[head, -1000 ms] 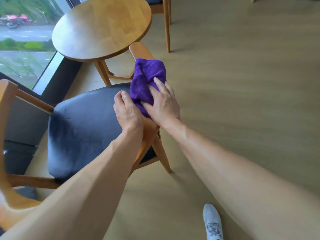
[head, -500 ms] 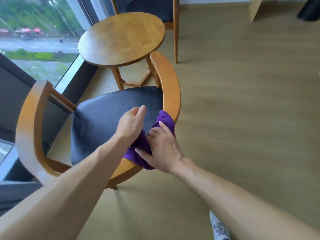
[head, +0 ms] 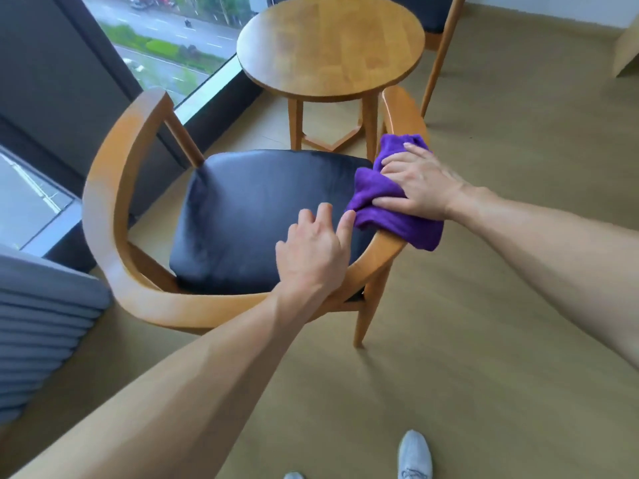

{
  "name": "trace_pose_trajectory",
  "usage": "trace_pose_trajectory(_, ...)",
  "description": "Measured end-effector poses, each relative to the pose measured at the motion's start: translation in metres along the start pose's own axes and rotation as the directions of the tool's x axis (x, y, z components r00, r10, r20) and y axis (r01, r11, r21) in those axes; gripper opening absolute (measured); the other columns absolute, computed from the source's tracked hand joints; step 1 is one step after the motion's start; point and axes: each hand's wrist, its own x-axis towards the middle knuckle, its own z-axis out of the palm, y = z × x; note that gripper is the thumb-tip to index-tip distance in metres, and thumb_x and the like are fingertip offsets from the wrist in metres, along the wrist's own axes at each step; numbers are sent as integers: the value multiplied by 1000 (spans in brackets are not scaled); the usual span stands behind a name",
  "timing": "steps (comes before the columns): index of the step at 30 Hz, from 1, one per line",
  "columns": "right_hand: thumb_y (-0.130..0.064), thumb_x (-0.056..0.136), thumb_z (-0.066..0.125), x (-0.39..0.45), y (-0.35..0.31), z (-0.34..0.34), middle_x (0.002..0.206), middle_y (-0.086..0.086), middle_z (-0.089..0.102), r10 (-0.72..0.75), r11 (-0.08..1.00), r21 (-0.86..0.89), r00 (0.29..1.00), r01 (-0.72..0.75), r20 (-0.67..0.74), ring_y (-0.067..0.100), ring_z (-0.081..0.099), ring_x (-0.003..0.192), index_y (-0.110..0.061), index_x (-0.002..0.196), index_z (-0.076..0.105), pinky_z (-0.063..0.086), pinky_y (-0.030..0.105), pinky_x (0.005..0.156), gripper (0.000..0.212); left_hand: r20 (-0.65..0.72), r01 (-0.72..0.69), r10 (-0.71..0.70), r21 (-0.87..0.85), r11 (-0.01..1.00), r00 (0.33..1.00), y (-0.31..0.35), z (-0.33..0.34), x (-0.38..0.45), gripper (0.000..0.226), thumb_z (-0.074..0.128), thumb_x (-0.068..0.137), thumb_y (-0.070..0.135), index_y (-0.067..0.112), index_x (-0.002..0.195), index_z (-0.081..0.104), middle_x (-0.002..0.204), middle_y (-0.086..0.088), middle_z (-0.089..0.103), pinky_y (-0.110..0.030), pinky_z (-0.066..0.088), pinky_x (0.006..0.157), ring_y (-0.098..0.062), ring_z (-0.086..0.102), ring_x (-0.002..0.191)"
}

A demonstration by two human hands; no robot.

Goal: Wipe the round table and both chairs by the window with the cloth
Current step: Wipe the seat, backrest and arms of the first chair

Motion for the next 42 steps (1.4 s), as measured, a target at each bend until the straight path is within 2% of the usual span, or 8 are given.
trace_pose_trajectory(5, -59, 94, 50, 21, 17, 5, 119, 9, 64, 58, 996, 68, 998, -57, -15, 26, 50, 125, -8, 106, 69, 24, 43, 118, 56, -128, 15, -15, 2, 1000, 992, -7, 14, 4, 53, 18, 101, 59, 25, 131, 45, 116, -4, 54, -40, 40, 76, -25, 55, 98)
trace_pose_trajectory(10, -64, 90, 37, 5, -35, 0, 84, 4, 65, 70, 995, 74, 998, -70, 11, 26, 58, 89, -21, 76, 56, 35, 44, 105, 49, -203, -32, 23, -46, 998, 979, -5, 11, 3, 60, 14, 101, 59, 23, 136, 46, 119, -5, 57, -40, 47, 86, -23, 56, 99)
trace_pose_trajectory(15, -56, 90, 38, -44, -112, 12, 68, -7, 49, 93, 970, 237, 989, -62, -119, 19, 50, 72, -22, 72, 47, 37, 43, 105, 40, -269, -87, 39, -169, 982, 962, -5, 3, 2, 66, 12, 96, 59, 19, 128, 55, 123, -2, 59, -36, 37, 92, -22, 54, 106)
trace_pose_trajectory(18, -52, 90, 44, -57, -136, 20, 73, 0, 59, 188, 943, 310, 962, -120, -200, 23, 55, 79, -12, 78, 60, 35, 44, 110, 45, -311, -100, -4, -318, 943, 950, -7, -1, 1, 71, 8, 93, 60, 19, 123, 58, 121, 2, 60, -34, 34, 94, -19, 52, 108)
trace_pose_trajectory(21, -50, 91, 49, -55, -125, 21, 72, 0, 57, 106, 958, 285, 965, -35, -238, 25, 55, 77, -12, 77, 60, 38, 44, 107, 41, -337, -109, -20, -361, 926, 941, -9, -1, 1, 70, 9, 93, 59, 19, 122, 58, 119, 3, 60, -32, 33, 94, -17, 51, 108)
trace_pose_trajectory(24, -57, 92, 43, -44, -93, 19, 83, 3, 64, 14, 980, 199, 987, 18, -161, 27, 58, 87, -12, 85, 66, 34, 44, 111, 51, -336, -126, 10, -325, 937, 942, -9, 2, 0, 69, 9, 95, 60, 20, 123, 58, 122, 4, 60, -31, 33, 94, -16, 52, 109)
trace_pose_trajectory(31, -64, 88, 44, -7, -18, 15, 123, 5, 65, 35, 981, 192, 998, -25, -46, 22, 52, 125, -13, 108, 72, 20, 41, 120, 62, -336, -110, 17, -259, 960, 942, -9, 6, 0, 70, 8, 96, 63, 21, 124, 57, 122, 3, 59, -23, 27, 89, -12, 52, 106)
trace_pose_trajectory(42, -52, 94, 56, 37, 27, 11, 119, 10, 67, 64, 985, 167, 996, -52, -69, 26, 54, 122, -8, 103, 73, 25, 41, 117, 48, -351, -29, -59, -243, 970, 935, -9, 12, 6, 67, 11, 95, 65, 24, 121, 58, 120, 7, 59, -25, 31, 89, -10, 54, 106)
